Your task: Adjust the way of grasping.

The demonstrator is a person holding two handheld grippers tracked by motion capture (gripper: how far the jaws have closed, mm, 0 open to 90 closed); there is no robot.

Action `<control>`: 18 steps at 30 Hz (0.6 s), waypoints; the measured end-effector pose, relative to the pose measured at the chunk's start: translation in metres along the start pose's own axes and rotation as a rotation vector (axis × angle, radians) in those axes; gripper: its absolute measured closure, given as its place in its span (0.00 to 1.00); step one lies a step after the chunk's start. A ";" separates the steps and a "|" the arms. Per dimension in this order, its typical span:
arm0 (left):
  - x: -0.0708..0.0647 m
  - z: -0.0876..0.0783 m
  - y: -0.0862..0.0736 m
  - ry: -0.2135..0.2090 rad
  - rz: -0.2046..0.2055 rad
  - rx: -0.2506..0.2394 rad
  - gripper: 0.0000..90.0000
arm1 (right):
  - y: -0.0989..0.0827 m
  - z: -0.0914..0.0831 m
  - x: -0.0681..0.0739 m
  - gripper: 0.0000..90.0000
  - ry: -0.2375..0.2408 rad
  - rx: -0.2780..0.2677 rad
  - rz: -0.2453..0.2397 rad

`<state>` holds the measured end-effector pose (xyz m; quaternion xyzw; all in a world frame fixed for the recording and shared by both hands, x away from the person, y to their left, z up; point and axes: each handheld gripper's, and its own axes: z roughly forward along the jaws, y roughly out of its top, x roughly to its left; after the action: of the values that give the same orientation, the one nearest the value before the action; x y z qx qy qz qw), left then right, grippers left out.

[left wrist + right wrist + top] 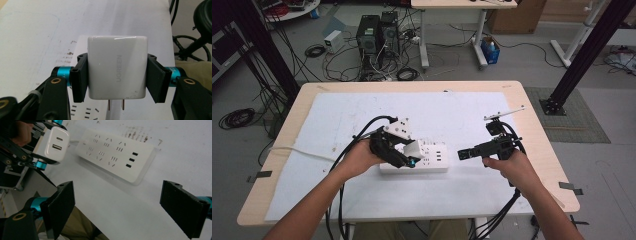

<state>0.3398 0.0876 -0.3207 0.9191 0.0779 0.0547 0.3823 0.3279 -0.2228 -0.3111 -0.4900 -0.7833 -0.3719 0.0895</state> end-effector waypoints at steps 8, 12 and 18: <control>0.001 0.011 0.000 -0.012 -0.001 -0.048 0.47 | 0.002 0.006 0.004 0.14 0.094 -0.002 0.060; -0.001 0.014 0.002 -0.013 0.009 -0.072 0.47 | 0.005 0.009 0.006 0.14 0.106 -0.002 0.069; -0.004 0.018 0.003 -0.014 0.024 -0.088 0.47 | 0.007 0.014 0.009 0.14 0.113 0.002 0.083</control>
<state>0.3394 0.0723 -0.3318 0.9026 0.0617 0.0563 0.4222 0.3330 -0.2055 -0.3132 -0.5003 -0.7564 -0.3941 0.1493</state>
